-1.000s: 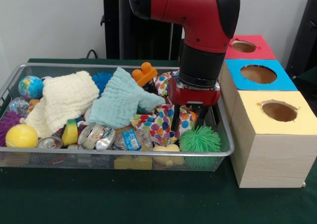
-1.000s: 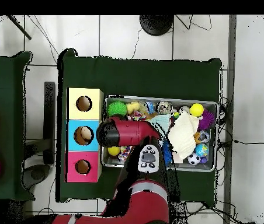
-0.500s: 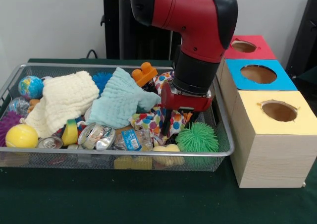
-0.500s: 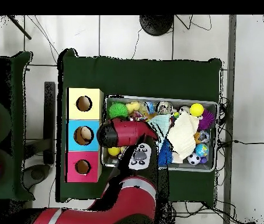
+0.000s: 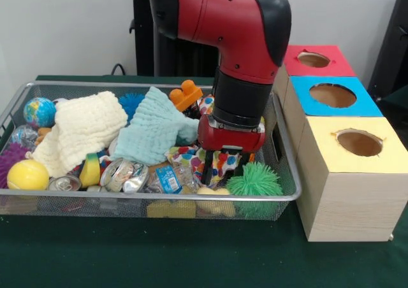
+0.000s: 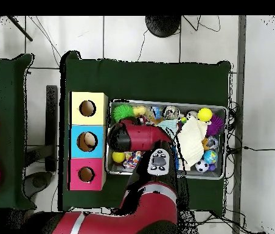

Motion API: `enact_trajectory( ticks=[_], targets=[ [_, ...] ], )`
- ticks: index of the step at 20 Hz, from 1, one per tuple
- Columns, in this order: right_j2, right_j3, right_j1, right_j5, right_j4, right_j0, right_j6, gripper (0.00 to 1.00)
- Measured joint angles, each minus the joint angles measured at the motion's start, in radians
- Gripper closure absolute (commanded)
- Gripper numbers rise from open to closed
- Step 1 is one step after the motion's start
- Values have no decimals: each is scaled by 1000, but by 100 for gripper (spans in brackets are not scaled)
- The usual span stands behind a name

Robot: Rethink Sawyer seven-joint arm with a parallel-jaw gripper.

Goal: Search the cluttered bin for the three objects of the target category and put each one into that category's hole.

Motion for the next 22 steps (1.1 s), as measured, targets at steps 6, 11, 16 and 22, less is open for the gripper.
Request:
enact_trajectory(
  ticks=[6, 11, 16, 22],
  targets=[
    [2, 6, -18, -51, 17, -9, 0, 0],
    [2, 6, -23, -86, 34, -9, 0, 0],
    [2, 5, -14, -118, 62, -6, 0, 0],
    [-8, -20, 26, -125, 85, 21, 0, 0]
  ],
)
